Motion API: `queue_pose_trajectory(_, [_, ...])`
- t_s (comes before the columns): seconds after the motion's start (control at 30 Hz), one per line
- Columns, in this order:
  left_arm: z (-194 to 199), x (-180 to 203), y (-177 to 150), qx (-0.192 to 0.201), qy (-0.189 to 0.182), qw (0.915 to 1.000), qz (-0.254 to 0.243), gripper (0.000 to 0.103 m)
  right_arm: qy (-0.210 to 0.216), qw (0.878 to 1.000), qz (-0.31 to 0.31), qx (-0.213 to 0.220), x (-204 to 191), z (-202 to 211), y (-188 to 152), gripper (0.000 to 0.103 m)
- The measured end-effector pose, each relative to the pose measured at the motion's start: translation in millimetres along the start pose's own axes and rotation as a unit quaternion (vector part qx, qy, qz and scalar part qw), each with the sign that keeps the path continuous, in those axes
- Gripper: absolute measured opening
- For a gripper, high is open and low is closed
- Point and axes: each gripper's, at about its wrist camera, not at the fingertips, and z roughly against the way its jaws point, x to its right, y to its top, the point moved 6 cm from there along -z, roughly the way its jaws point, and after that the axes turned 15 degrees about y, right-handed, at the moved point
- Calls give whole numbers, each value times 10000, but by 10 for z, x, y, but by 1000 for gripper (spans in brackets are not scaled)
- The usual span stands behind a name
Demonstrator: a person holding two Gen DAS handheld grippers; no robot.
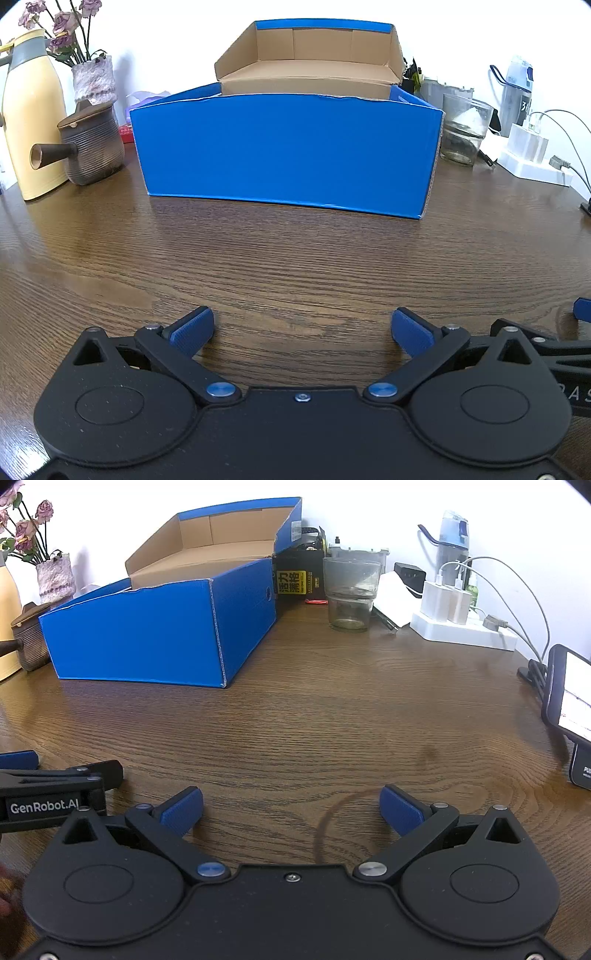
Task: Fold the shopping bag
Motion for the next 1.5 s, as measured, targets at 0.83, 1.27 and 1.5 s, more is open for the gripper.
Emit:
queue_pose_trajectory(0.83, [46, 63, -37, -1, -21, 10000, 20, 103, 1, 10000, 1, -1, 1, 12, -1, 103])
queue_pose_trajectory(1.27, [51, 70, -32, -1, -21, 10000, 20, 103, 3, 10000, 0, -2, 5, 8, 4, 103])
queue_pose_trajectory(1.5, [53, 83, -29, -1, -19, 10000, 21, 103, 3, 10000, 1, -3, 2, 9, 5, 103])
